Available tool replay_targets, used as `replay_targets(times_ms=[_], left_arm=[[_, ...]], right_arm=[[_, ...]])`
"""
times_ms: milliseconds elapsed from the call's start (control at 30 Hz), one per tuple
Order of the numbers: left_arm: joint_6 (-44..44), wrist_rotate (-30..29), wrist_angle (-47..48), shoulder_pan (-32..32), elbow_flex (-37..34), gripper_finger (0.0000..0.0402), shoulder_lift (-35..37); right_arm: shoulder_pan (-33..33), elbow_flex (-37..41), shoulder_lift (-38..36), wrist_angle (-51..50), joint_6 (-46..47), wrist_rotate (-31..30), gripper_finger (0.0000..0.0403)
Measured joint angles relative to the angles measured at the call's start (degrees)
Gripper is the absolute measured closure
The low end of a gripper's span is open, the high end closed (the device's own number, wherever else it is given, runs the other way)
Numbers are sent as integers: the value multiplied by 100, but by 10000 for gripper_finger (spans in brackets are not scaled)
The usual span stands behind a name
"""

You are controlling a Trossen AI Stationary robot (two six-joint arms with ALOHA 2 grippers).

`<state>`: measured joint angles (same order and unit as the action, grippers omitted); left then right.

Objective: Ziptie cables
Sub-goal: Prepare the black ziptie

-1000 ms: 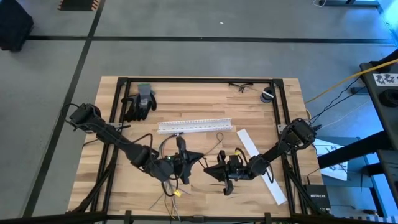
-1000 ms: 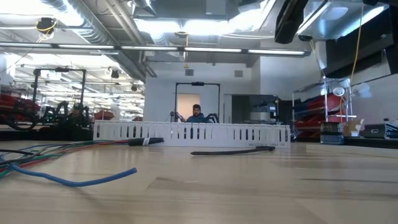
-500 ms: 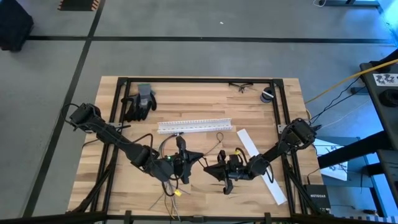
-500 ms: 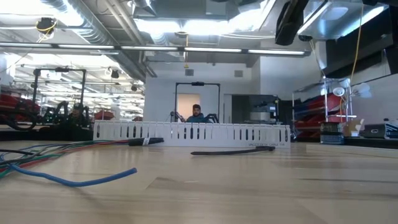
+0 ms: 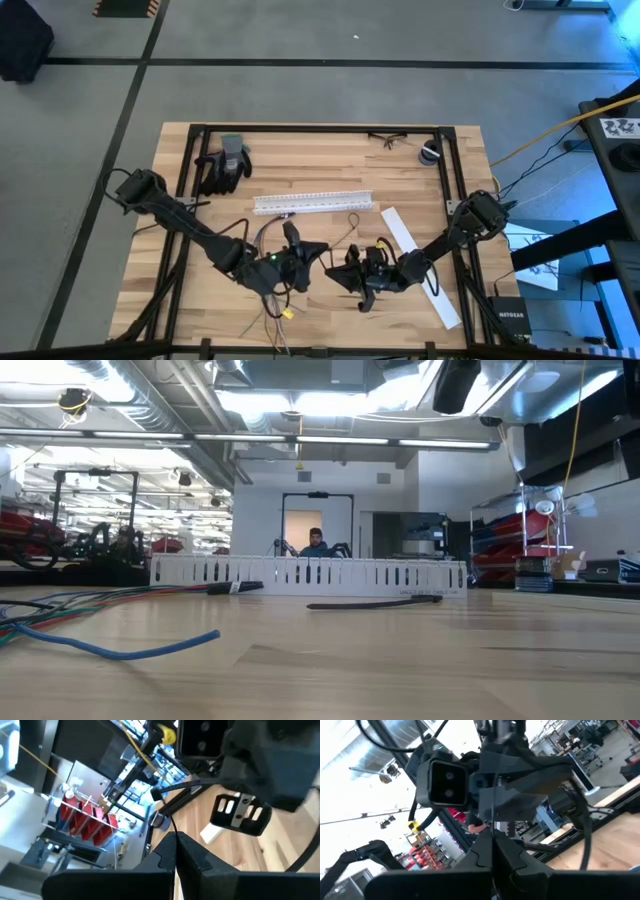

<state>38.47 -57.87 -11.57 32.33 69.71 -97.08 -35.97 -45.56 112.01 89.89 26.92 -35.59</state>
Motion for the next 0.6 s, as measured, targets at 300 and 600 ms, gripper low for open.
replay_targets(times_ms=[300, 600], left_arm=[[231, -7, -7, 121, 1, 401, 0], [290, 70, 17, 165, 0, 401, 0]], right_arm=[[0, -205, 0, -9, 505, 277, 403], [38, -341, 0, -229, 545, 478, 403]])
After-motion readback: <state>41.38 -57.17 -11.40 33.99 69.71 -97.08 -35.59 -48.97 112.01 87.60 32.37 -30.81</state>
